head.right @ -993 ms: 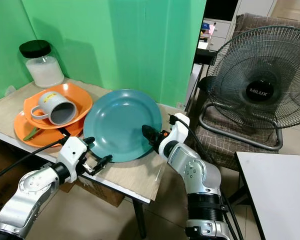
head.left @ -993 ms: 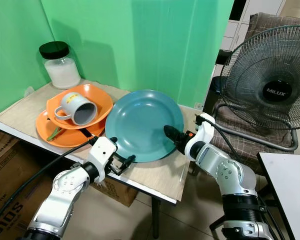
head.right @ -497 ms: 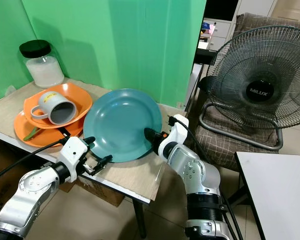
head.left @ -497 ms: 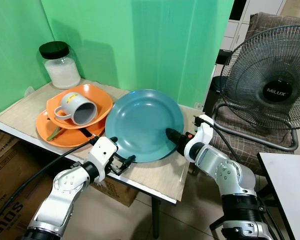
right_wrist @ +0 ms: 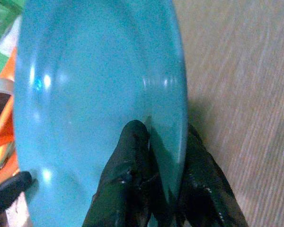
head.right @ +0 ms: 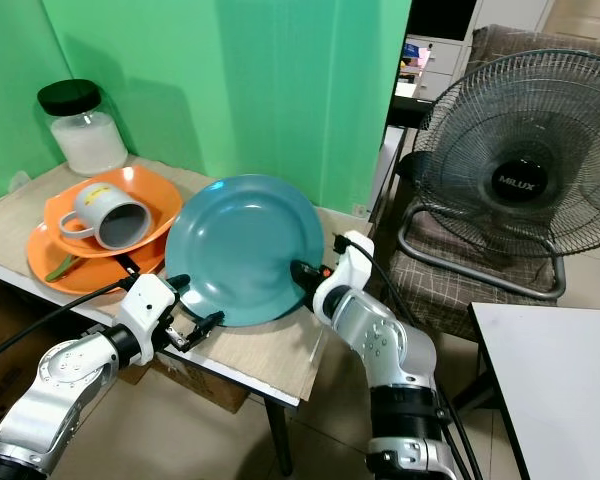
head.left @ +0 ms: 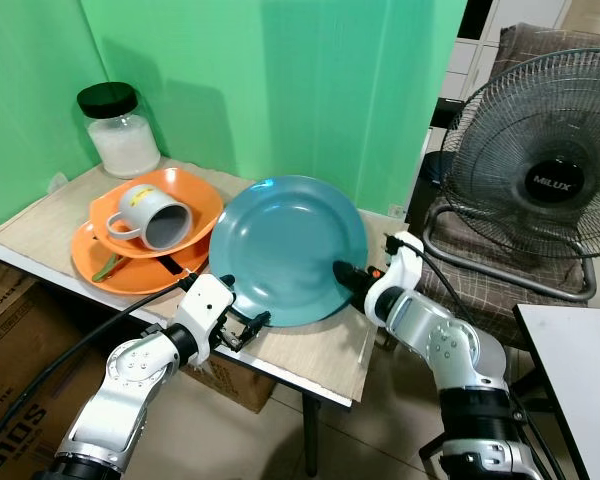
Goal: Setting the table
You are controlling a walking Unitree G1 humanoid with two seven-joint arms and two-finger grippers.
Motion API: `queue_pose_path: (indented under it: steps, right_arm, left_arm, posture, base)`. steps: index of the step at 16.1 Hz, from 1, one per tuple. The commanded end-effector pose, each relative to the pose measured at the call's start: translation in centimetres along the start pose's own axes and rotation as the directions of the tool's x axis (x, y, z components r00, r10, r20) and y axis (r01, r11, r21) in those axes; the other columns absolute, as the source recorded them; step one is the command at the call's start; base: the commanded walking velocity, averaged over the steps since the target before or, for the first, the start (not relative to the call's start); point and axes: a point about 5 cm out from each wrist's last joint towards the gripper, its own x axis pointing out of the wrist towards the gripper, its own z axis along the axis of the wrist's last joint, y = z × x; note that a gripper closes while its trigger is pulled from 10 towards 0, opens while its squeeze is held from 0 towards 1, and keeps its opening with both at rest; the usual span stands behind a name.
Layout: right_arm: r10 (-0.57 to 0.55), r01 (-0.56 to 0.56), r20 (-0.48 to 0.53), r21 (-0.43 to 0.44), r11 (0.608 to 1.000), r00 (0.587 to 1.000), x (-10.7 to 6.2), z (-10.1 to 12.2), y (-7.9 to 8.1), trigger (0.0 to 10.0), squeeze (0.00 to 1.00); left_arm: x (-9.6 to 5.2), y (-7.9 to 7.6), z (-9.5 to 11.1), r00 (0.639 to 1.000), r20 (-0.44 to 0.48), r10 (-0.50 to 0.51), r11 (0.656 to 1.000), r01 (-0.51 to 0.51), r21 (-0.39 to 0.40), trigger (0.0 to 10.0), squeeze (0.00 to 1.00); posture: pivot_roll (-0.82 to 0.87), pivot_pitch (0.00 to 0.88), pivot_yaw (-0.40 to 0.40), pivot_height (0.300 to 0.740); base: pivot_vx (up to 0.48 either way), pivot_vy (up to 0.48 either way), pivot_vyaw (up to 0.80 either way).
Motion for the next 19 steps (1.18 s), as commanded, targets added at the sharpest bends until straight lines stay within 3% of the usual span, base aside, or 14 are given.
queue_pose_path:
  steps: [1, 6, 12, 17, 19]
  right_arm:
    - [-0.005, 0.005, 0.013, 0.01, 1.0, 1.0, 0.0, 0.4, 0.0, 0.0, 0.0]
    - [0.026, -0.033, 0.132, 0.053, 0.998, 0.991, -1.2, 3.2, 0.0, 0.0, 0.0]
    - [0.075, -0.09, 0.21, 0.063, 0.994, 0.975, -2.5, 4.9, 0.4, 0.0, 0.0]
    - [0.157, -0.153, 0.296, -0.036, 0.988, 0.942, -5.1, 6.0, 0.5, 0.0, 0.0]
    - [0.232, -0.183, 0.381, -0.162, 0.97, 0.895, -8.0, 6.9, 1.2, 0.0, 0.0]
  left_arm:
    - [0.0, 0.5, 0.1, 1.0, 0.0, 0.016, 1.0, -0.016, -0.004, 10.0, 0.0]
    - [-0.7, 1.6, 3.5, 0.988, 0.138, 0.07, 0.997, -0.072, 0.007, 10.0, 0.0]
    - [-2.4, 2.4, 8.2, 0.93, 0.308, 0.2, 0.979, -0.203, -0.023, 10.0, 0.0]
    - [-4.7, 3.1, 8.9, 0.887, 0.295, 0.356, 0.932, -0.359, -0.046, 10.0, 0.0]
    - [-6.7, 2.6, 9.5, 0.851, 0.281, 0.444, 0.894, -0.443, -0.07, 10.0, 0.0]
  posture:
    - [0.04, 0.0, 0.016, 0.74]
    - [0.02, 0.0, 0.028, 0.74]
    - [0.01, 0.0, 0.042, 0.74]
    - [0.0, 0.0, 0.042, 0.74]
    - [0.0, 0.0, 0.048, 0.74]
  base:
    - [0.0, 0.0, 0.0]
    - [0.0, 0.0, 0.0]
    - [0.0, 0.0, 0.0]
    - [0.0, 0.0, 0.0]
    - [0.0, 0.0, 0.0]
